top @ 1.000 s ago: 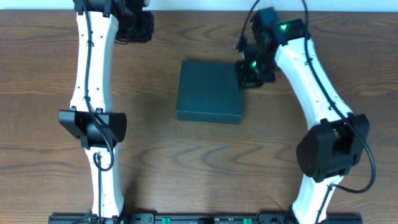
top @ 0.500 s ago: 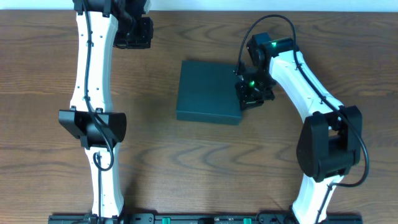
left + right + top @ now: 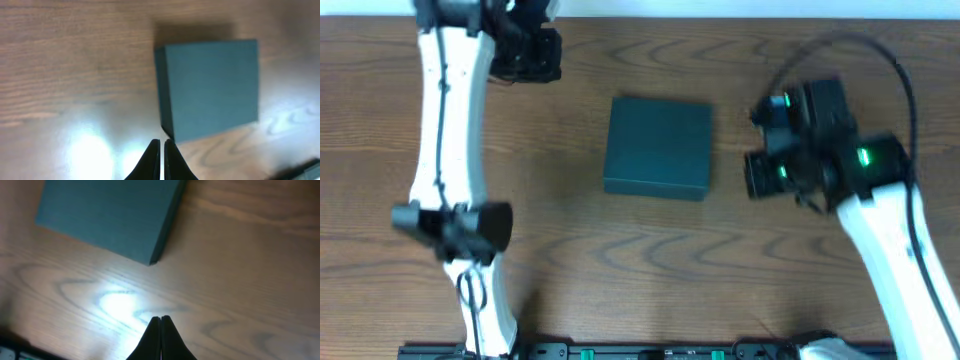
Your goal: Pack container
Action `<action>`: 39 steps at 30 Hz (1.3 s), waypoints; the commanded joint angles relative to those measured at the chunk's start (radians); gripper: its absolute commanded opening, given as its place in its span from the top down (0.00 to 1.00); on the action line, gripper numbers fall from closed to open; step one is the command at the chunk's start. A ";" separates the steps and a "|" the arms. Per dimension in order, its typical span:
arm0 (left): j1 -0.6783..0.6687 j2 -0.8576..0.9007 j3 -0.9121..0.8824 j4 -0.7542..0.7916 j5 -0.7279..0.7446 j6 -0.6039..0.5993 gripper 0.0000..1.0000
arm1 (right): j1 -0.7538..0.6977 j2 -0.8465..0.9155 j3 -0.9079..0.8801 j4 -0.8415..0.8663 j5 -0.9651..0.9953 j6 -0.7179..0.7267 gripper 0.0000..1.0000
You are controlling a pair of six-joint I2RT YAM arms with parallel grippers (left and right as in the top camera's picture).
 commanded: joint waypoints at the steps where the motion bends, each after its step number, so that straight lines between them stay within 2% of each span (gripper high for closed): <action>1: -0.020 -0.161 -0.124 -0.076 0.041 0.045 0.94 | -0.007 -0.136 -0.212 0.053 0.018 0.092 0.98; 2: -0.031 -0.215 -0.195 -0.065 0.040 0.050 0.94 | -0.007 -0.195 -0.280 0.079 0.013 0.114 0.98; 5: -0.081 -0.470 -0.560 0.069 -0.008 0.053 0.94 | -0.006 -0.401 -0.475 0.143 -0.014 0.152 0.98; 8: -0.106 -0.723 -0.953 0.223 -0.040 0.047 0.94 | -0.006 -0.535 -0.573 0.178 -0.069 0.170 0.98; 11: -0.106 -0.979 -1.397 0.431 -0.026 0.019 0.94 | -0.005 -0.608 -0.659 0.168 -0.091 0.173 0.98; 13: -0.106 -1.059 -1.548 0.541 0.051 0.006 0.94 | -0.005 -0.607 -0.693 0.185 -0.129 0.173 0.99; 14: -0.106 -1.090 -1.608 0.594 0.084 -0.016 0.94 | -0.005 -0.603 -0.700 0.192 -0.148 0.180 0.91; 15: -0.106 -1.107 -1.646 0.629 0.092 -0.046 0.94 | -0.006 -0.600 -0.701 0.192 -0.147 0.214 0.60; 16: -0.106 -1.113 -1.667 0.647 0.085 -0.081 0.43 | -0.006 -0.598 -0.701 0.192 -0.147 0.250 0.01; 17: -0.106 -1.112 -1.676 0.654 0.083 -0.112 0.05 | -0.005 -0.598 -0.701 0.192 -0.147 0.285 0.01; 19: -0.106 -1.100 -1.678 0.655 0.084 -0.162 0.05 | -0.005 -0.598 -0.701 0.191 -0.147 0.385 0.00; 22: -0.106 -1.095 -1.678 0.643 0.080 -0.168 0.05 | -0.006 -0.598 -0.701 0.191 -0.146 0.477 0.01; 34: -0.106 -1.095 -1.678 0.643 0.080 -0.167 0.04 | -0.006 -0.598 -0.701 0.191 -0.146 0.478 0.01; 35: -0.106 -1.095 -1.678 0.642 0.064 -0.168 0.04 | -0.006 -0.598 -0.701 0.192 -0.146 0.478 0.01; 39: -0.098 -1.107 -1.680 0.637 -0.194 -0.167 0.05 | -0.006 -0.598 -0.701 0.191 -0.146 0.477 0.01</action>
